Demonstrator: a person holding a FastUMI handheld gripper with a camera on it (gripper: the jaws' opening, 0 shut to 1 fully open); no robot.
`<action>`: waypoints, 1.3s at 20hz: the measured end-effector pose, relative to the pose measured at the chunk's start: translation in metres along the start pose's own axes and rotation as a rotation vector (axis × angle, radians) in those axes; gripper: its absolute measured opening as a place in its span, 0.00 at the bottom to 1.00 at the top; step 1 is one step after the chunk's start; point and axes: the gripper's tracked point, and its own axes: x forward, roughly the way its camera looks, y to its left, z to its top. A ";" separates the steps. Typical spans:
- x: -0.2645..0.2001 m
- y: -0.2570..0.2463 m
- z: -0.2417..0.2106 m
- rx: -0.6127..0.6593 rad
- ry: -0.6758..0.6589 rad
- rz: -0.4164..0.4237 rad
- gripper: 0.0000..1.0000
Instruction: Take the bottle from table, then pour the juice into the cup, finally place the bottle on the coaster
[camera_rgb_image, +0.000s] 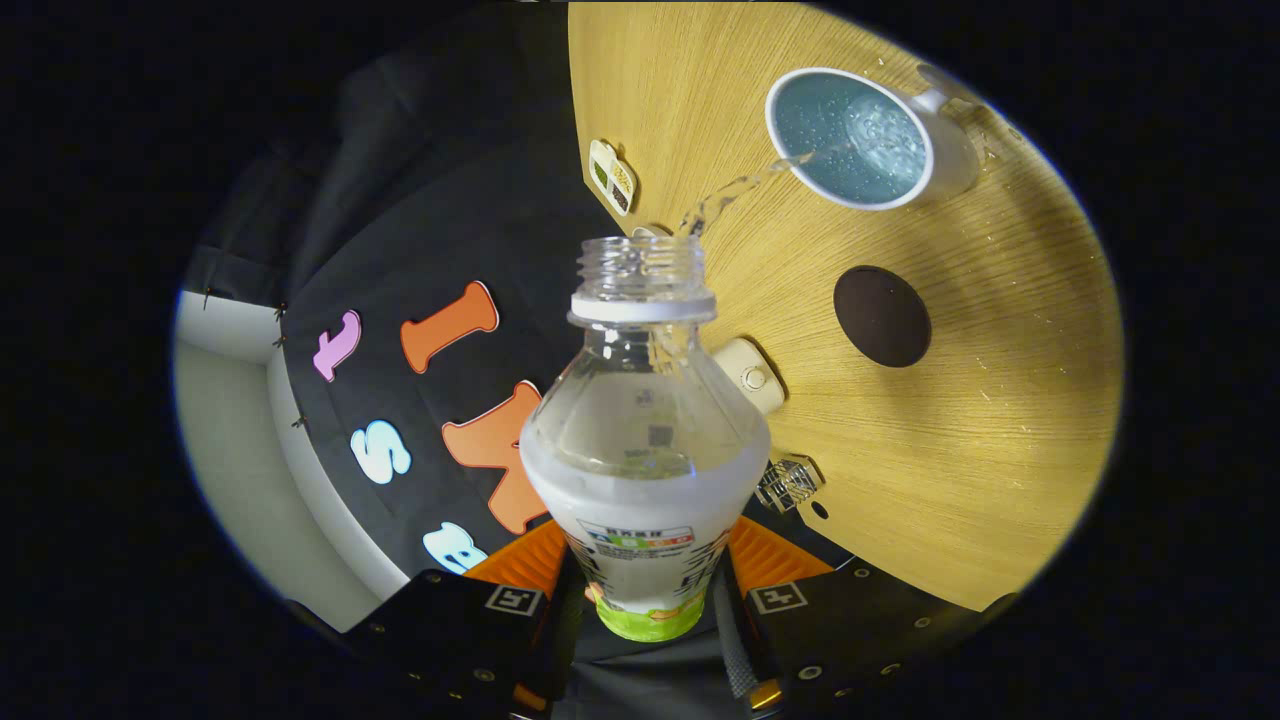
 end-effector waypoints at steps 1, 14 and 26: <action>-0.002 0.003 0.000 0.010 0.000 0.002 0.61; -0.002 0.013 0.008 0.094 -0.014 0.020 0.61; -0.003 0.025 0.013 0.168 -0.025 0.043 0.60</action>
